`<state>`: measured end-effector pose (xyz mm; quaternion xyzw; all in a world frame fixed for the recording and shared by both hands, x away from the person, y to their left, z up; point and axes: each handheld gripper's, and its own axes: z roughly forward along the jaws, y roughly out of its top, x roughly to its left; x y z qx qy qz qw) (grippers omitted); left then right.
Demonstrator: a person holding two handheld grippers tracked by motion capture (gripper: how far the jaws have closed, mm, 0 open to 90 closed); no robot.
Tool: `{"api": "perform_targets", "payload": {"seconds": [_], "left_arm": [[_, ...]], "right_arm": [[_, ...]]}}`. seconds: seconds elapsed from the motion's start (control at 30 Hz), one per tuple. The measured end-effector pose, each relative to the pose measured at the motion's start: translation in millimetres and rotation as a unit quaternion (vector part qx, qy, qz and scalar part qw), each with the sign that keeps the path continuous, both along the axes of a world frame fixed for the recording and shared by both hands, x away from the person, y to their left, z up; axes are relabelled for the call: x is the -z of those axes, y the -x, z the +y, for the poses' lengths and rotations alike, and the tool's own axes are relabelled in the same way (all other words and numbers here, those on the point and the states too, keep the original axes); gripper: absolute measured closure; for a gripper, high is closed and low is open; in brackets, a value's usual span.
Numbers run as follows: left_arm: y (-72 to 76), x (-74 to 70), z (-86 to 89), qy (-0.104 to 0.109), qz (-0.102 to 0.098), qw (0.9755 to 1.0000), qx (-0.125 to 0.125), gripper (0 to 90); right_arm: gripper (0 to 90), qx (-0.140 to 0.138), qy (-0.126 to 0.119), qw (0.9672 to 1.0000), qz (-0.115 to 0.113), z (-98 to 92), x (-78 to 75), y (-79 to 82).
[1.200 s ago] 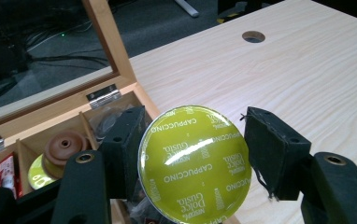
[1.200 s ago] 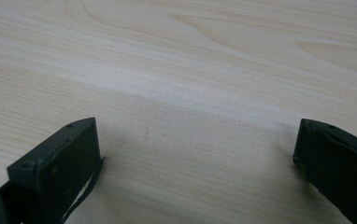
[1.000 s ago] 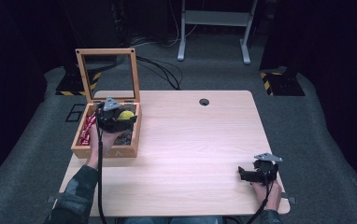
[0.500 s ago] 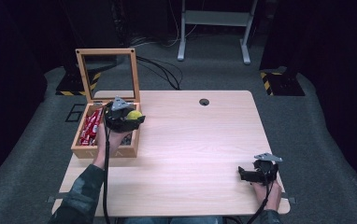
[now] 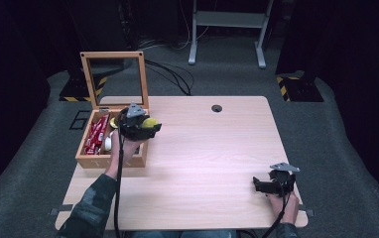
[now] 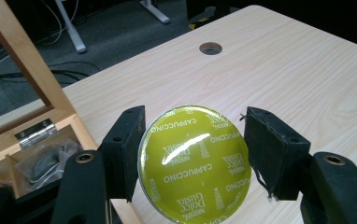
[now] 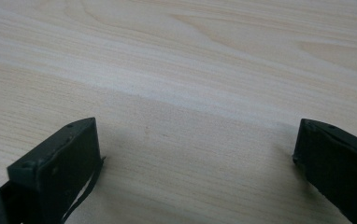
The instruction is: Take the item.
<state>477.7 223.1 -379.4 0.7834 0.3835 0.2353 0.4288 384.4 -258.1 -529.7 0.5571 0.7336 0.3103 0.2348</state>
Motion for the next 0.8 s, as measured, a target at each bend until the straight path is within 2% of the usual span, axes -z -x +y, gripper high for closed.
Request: {"api": "perform_targets", "payload": {"seconds": [0.63, 0.8], "left_arm": [[-4.9, 14.4, -32.0, -0.004, 0.015, 0.9994, 0.029, 39.9], [-6.7, 19.7, -40.7, 0.001, 0.024, 0.9991, 0.036, 39.9]], "right_arm": [[0.0, 0.0, 0.0, 1.0, 0.0, -0.1, 0.0, 0.0], [0.0, 0.0, 0.0, 1.0, 0.0, -0.1, 0.0, 0.0]]}}
